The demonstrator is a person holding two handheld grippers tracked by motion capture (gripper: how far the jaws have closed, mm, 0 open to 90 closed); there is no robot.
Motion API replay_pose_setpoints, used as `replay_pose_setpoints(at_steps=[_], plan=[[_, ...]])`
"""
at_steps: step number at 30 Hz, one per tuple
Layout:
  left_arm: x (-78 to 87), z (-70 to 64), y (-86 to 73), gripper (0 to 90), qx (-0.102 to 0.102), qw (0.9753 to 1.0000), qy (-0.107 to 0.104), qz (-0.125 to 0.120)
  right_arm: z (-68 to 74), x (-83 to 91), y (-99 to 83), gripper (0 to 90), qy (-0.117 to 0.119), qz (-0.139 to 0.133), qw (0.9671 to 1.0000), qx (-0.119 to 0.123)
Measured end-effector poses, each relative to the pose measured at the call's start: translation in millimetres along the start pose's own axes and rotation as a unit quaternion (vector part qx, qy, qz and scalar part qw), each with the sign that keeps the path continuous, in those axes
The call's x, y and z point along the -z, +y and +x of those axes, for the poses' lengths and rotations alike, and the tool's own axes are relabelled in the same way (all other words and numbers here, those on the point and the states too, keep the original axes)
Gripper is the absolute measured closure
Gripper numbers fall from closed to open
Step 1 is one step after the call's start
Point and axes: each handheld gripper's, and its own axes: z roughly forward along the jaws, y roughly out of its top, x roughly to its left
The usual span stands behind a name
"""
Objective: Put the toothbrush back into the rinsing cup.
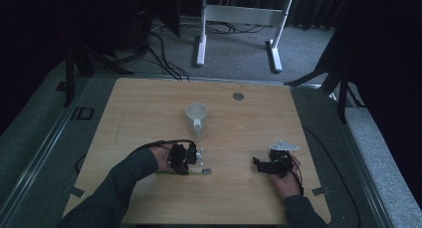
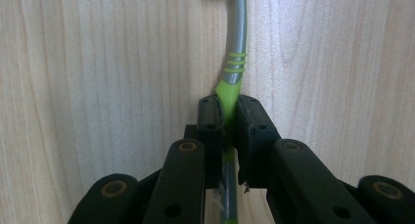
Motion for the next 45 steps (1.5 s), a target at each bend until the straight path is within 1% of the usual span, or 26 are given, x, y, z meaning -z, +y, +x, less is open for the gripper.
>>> replay_pose_setpoints(at_steps=[2,3,7,10,15,16,19,22,23,26,28,36,37,40,41,45], plan=[[0.0,-0.4,0.1,81.8,-0.001,1.0000,-0.001,0.000,0.0,0.0,0.0,15.9,0.000,0.000,1.0000,0.000],[0.0,-0.7,0.1,81.8,-0.001,1.0000,-0.004,0.000,0.0,0.0,0.0,15.9,0.000,0.000,1.0000,0.000],[0.2,-1.9,0.3,81.9,-0.004,1.0000,-0.005,-0.001,0.0,0.0,0.0,15.9,0.000,0.000,1.0000,0.000],[1.5,-2.0,-0.2,81.9,-0.002,1.0000,-0.006,-0.004,0.0,0.0,0.0,15.9,0.000,0.000,1.0000,0.000],[8.2,-1.5,-2.2,82.0,0.006,0.9998,-0.004,-0.020,0.0,0.0,0.0,15.9,0.000,0.000,1.0000,0.000],[9.9,-0.9,-2.8,82.0,0.005,0.9998,-0.003,-0.021,0.0,0.0,0.0,15.9,0.000,0.000,1.0000,0.000],[12.8,-0.8,-4.7,82.0,0.012,0.9995,0.000,-0.028,0.0,0.0,0.0,15.9,0.000,0.000,1.0000,0.000],[14.9,-0.4,-5.1,82.0,0.012,0.9994,0.005,-0.033,0.0,0.0,0.0,15.9,0.000,0.000,1.0000,0.000],[15.3,-0.7,-5.0,82.0,0.017,0.9992,0.006,-0.037,0.0,0.0,0.0,15.9,0.000,0.000,1.0000,0.000],[17.7,0.3,-4.1,82.0,0.017,0.9988,0.007,-0.045,0.0,0.0,0.0,15.9,0.000,0.000,1.0000,0.000],[19.3,0.7,-3.7,82.0,0.021,0.9983,0.008,-0.053,0.0,0.0,0.0,15.9,0.000,0.000,1.0000,0.000],[25.1,3.3,-5.3,82.0,0.034,0.9969,0.017,-0.069,0.0,0.0,0.0,15.9,0.000,0.000,1.0000,0.000],[26.4,4.0,-5.7,82.0,0.035,0.9965,0.019,-0.073,0.0,0.0,0.0,15.9,0.000,0.000,1.0000,0.000],[28.0,5.0,-6.4,81.9,0.039,0.9961,0.024,-0.076,0.0,0.0,0.0,15.9,0.000,0.000,1.0000,0.000],[29.3,6.2,-7.1,81.9,0.043,0.9955,0.029,-0.080,0.0,0.0,0.0,15.9,0.000,0.000,1.0000,0.000],[31.4,7.3,-7.4,81.9,0.051,0.9942,0.037,-0.087,0.0,0.0,0.0,15.9,0.000,0.000,1.0000,0.000]])
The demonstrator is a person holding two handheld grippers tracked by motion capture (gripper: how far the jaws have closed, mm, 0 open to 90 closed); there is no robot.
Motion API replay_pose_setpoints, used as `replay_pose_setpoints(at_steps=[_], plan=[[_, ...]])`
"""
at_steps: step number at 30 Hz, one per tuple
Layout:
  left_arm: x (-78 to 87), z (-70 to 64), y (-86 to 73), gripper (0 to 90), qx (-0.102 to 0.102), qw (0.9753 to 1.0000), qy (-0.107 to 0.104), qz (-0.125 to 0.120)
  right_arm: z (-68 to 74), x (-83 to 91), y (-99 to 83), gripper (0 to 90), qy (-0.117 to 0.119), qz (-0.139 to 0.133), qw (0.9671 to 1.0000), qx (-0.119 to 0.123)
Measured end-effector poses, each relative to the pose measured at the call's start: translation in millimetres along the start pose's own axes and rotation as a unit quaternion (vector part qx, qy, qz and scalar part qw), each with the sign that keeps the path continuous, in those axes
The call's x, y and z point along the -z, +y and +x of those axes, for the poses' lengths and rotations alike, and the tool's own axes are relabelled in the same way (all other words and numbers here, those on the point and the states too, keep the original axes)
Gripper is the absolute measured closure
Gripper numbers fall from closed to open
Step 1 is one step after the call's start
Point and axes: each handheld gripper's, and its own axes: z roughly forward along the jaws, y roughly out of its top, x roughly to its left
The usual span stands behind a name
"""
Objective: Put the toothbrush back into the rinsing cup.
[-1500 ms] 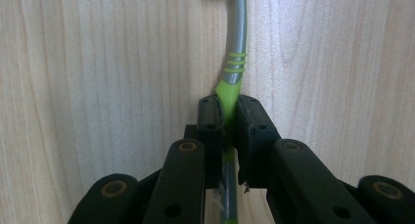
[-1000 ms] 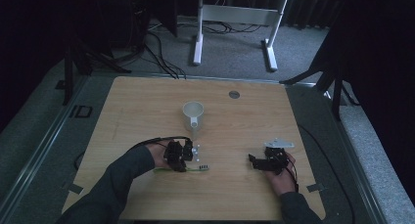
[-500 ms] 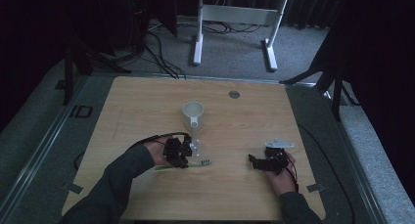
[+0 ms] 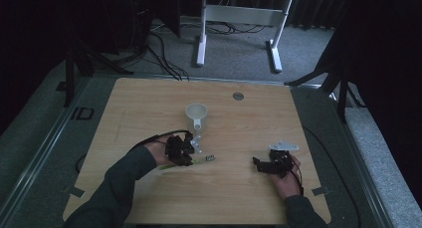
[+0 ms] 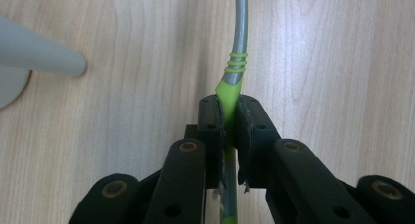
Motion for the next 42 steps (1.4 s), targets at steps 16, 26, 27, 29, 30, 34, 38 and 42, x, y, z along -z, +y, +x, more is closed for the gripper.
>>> replay_pose_setpoints(at_steps=[16,26,27,29,30,34,38,42], plan=[[7.0,5.2,2.3,81.8,0.030,0.9989,0.021,-0.029,0.0,0.0,0.0,15.9,0.000,0.000,1.0000,0.000],[9.5,4.0,5.0,81.8,0.037,0.9979,0.032,-0.043,0.0,0.0,0.0,15.9,0.000,0.000,1.0000,0.000],[10.3,3.5,5.6,81.8,0.036,0.9978,0.034,-0.044,0.0,0.0,0.0,15.9,0.000,0.000,1.0000,0.000],[11.7,2.6,7.0,81.8,0.036,0.9975,0.035,-0.049,0.0,0.0,0.0,15.9,0.000,0.000,1.0000,0.000],[12.2,2.5,7.4,81.8,0.035,0.9975,0.036,-0.050,0.0,0.0,0.0,15.9,0.000,0.000,1.0000,0.000],[13.8,2.4,7.7,81.8,0.039,0.9971,0.038,-0.054,0.1,0.0,0.0,15.9,0.000,0.000,1.0000,0.000],[15.4,2.8,7.4,81.8,0.041,0.9967,0.043,-0.056,0.1,0.0,0.0,15.9,0.000,0.000,1.0000,-0.001],[17.5,3.7,7.3,81.8,0.047,0.9957,0.044,-0.065,0.1,0.0,0.0,15.9,0.000,0.000,1.0000,-0.001]])
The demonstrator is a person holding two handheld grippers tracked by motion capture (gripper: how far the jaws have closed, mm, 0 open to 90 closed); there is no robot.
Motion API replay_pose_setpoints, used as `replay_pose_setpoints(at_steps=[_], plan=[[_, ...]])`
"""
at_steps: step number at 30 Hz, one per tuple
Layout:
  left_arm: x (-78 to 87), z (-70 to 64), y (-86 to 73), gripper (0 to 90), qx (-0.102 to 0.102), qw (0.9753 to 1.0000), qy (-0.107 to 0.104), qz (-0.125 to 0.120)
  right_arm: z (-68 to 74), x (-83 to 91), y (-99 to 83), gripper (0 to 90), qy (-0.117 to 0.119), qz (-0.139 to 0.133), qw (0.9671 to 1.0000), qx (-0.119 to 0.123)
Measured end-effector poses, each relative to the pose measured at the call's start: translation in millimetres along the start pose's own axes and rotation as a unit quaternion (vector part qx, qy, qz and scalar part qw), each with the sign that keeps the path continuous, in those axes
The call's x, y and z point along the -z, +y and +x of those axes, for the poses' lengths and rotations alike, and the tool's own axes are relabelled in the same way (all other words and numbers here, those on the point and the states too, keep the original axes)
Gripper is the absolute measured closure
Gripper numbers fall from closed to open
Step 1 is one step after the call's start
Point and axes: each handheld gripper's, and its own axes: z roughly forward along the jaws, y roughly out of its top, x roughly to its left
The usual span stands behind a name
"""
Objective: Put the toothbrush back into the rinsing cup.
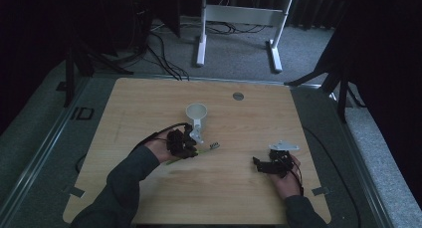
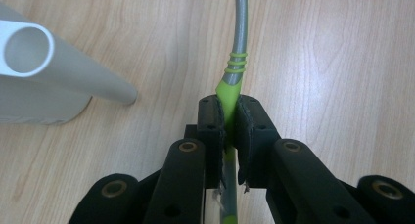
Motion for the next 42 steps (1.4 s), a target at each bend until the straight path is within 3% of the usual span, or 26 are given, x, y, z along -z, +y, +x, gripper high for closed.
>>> replay_pose_setpoints(at_steps=[29,42], plan=[[9.3,5.7,1.7,81.7,0.031,0.9986,0.024,-0.034,-0.1,0.0,0.0,15.9,0.000,0.000,1.0000,0.000],[12.0,8.5,2.0,81.8,0.049,0.9968,0.029,-0.057,-0.1,-0.1,0.0,15.9,0.000,0.000,1.0000,0.000]])
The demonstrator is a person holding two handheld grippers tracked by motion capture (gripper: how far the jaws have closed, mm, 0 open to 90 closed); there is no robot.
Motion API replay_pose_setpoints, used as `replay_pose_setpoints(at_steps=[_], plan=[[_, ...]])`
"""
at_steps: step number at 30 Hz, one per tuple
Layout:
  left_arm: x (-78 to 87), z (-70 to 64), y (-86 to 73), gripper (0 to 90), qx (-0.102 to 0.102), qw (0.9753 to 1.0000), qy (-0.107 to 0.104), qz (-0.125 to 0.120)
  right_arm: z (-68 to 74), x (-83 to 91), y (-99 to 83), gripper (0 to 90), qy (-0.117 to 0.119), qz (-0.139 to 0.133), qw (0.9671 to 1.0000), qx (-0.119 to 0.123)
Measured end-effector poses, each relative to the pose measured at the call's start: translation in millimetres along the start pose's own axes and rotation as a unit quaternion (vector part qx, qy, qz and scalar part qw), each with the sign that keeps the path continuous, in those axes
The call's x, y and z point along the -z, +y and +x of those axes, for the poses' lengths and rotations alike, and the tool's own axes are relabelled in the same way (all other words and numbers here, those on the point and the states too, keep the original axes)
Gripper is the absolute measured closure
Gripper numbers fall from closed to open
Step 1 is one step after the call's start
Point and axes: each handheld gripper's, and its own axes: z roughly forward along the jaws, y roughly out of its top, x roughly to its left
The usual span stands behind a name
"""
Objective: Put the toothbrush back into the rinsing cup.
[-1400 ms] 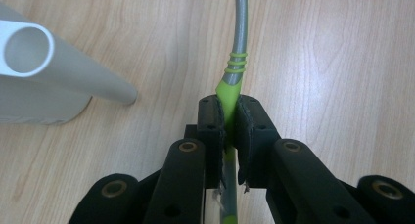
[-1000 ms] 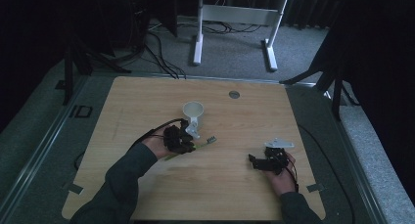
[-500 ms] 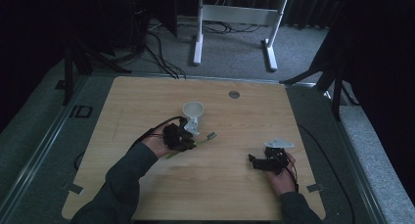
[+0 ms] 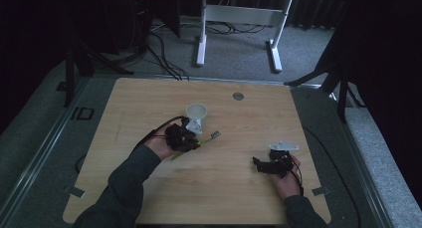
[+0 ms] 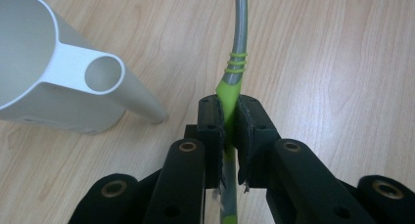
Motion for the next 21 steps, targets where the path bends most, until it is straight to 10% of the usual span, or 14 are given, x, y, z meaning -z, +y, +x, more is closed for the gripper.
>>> replay_pose_setpoints(at_steps=[21], plan=[[3.5,3.3,0.9,81.8,0.025,0.9994,0.008,-0.022,0.0,0.0,0.0,15.9,0.000,0.000,1.0000,0.000]])
